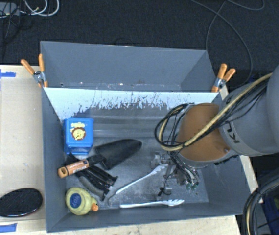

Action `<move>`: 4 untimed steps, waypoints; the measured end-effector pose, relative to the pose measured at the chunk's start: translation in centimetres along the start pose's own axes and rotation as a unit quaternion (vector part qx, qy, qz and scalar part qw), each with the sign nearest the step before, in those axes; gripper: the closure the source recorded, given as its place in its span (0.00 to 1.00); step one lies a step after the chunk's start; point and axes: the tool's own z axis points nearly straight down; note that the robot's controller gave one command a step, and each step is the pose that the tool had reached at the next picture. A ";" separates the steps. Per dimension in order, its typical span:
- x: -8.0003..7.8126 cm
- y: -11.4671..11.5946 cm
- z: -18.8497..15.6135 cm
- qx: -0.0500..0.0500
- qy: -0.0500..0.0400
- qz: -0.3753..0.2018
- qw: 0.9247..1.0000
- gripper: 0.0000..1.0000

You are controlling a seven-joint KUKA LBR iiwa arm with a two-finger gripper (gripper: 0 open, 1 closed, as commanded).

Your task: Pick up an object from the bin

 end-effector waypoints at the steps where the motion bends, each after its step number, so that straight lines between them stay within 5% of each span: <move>1: 0.1 -1.3 0.1 0.000 -0.001 0.004 1.000 0.00; 3: 0.5 -1.8 -0.4 -0.001 -0.001 0.006 1.000 0.00; 4: 2.3 -0.4 -0.2 0.000 -0.009 0.019 1.000 0.00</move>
Offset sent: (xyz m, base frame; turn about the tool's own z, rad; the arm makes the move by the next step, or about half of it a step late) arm -0.0053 -0.0127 0.0066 -0.0013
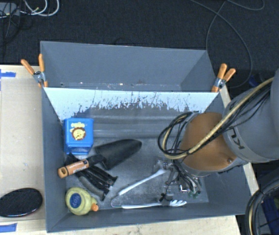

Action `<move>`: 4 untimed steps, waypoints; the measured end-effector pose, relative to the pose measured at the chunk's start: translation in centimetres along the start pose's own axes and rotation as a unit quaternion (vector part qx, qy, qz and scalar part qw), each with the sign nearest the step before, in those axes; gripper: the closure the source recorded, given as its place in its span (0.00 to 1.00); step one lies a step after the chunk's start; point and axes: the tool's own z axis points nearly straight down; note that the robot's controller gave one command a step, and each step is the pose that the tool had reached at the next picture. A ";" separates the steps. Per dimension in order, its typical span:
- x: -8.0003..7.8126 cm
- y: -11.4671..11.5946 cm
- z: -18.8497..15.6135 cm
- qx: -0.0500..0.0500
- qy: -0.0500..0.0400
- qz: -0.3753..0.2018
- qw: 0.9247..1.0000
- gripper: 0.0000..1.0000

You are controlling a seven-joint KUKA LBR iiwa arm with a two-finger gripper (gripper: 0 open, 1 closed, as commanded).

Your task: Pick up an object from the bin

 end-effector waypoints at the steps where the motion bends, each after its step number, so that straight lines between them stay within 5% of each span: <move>1: -0.3 0.0 0.0 -0.001 0.000 -0.004 1.000 0.00; 2: -0.2 0.1 0.1 0.000 -0.003 -0.027 1.000 0.00; 3: -1.9 0.7 0.4 0.000 -0.003 -0.206 0.978 1.00; 4: -1.9 0.7 0.4 0.000 -0.003 -0.206 0.978 1.00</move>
Offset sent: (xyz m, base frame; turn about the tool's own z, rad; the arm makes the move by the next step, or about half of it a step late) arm -0.0097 0.0431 -0.0035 -0.4180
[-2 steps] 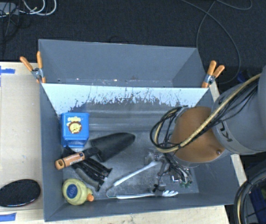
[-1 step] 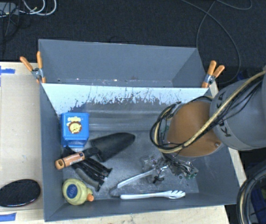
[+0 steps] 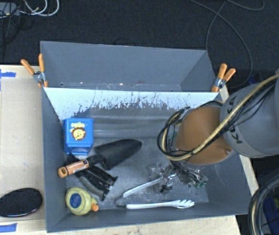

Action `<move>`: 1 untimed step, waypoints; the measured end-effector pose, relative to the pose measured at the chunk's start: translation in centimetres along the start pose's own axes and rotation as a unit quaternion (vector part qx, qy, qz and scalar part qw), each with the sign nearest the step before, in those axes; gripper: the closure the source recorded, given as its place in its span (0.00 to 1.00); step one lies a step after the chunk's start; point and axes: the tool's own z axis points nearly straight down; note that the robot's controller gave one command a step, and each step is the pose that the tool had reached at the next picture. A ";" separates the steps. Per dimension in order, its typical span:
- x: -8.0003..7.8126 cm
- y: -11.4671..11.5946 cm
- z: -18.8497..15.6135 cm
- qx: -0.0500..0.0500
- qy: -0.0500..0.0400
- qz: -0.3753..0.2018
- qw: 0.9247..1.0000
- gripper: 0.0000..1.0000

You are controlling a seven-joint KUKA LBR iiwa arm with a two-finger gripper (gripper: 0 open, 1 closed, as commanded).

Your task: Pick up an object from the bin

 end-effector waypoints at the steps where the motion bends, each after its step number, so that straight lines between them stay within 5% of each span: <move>1: -0.7 2.6 0.0 0.000 0.000 -0.035 0.999 1.00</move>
Offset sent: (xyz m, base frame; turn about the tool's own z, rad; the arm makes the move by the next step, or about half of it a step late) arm 0.0125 0.0073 0.0771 -0.0313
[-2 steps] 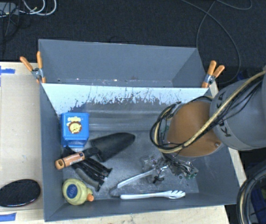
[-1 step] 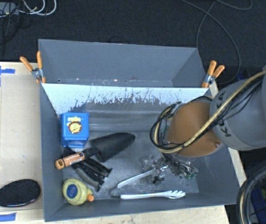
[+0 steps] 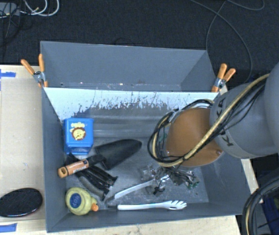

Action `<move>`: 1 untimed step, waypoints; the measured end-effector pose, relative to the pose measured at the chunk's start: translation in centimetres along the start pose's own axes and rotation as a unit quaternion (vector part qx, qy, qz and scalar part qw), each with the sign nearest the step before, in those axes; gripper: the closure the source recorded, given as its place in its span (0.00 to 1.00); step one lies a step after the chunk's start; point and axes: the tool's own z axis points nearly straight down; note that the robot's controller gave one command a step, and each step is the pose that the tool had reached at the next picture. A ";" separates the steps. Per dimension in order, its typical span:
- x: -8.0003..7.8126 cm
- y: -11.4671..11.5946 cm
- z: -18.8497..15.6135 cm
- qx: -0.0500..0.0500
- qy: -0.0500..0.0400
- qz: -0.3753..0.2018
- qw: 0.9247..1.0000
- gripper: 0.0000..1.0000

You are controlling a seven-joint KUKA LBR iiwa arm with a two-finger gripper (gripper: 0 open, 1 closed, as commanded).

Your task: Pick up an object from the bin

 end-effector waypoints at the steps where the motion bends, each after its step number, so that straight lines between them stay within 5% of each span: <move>1: -0.5 -1.7 -6.3 -0.002 0.003 0.015 1.000 1.00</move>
Offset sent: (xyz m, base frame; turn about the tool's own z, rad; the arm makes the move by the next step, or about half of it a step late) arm -0.0047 0.0086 0.0335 -0.0243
